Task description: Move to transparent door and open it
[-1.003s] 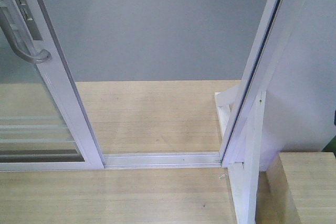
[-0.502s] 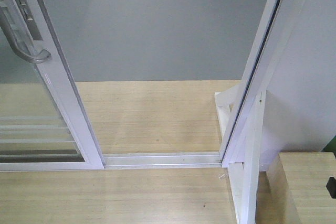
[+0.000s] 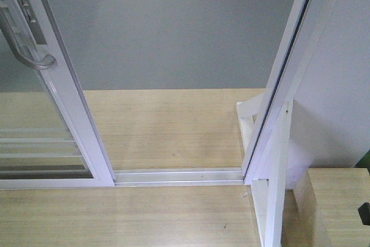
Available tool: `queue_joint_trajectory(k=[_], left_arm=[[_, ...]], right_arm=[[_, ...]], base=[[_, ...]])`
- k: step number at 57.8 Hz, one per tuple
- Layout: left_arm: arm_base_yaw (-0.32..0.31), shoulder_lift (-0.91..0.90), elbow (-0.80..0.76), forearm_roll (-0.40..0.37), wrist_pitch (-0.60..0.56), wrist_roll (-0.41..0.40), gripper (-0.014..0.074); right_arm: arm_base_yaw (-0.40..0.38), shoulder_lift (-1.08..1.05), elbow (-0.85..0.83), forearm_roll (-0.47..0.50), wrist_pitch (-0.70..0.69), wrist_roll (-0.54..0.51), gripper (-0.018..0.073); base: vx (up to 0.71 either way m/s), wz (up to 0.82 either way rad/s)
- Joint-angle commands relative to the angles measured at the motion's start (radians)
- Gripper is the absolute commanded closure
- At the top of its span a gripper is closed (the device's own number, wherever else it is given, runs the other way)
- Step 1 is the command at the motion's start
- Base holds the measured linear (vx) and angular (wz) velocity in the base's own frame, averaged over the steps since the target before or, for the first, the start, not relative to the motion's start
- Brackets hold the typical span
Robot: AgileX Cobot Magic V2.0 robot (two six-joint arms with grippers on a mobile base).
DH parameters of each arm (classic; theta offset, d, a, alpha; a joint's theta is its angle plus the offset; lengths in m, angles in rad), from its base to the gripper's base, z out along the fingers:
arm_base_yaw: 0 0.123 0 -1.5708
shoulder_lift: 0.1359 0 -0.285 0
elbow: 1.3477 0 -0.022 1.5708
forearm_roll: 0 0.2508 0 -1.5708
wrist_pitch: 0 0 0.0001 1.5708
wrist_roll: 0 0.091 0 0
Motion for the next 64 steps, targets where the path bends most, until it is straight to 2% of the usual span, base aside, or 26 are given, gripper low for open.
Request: queue_joint_trajectory(k=[1, 64], left_arm=[[-0.006, -0.005, 0.015, -0.002, -0.079, -0.002, 0.0603], [-0.006, -0.005, 0.015, -0.002, -0.079, -0.002, 0.0603]], right_arm=[[-0.005, -0.018, 0.005, 0.031, -0.103, -0.01, 0.0566], [-0.005, -0.017, 0.004, 0.049, -0.092, -0.007, 0.0565]], base=[[0.0, 0.0], [0.0, 0.0]])
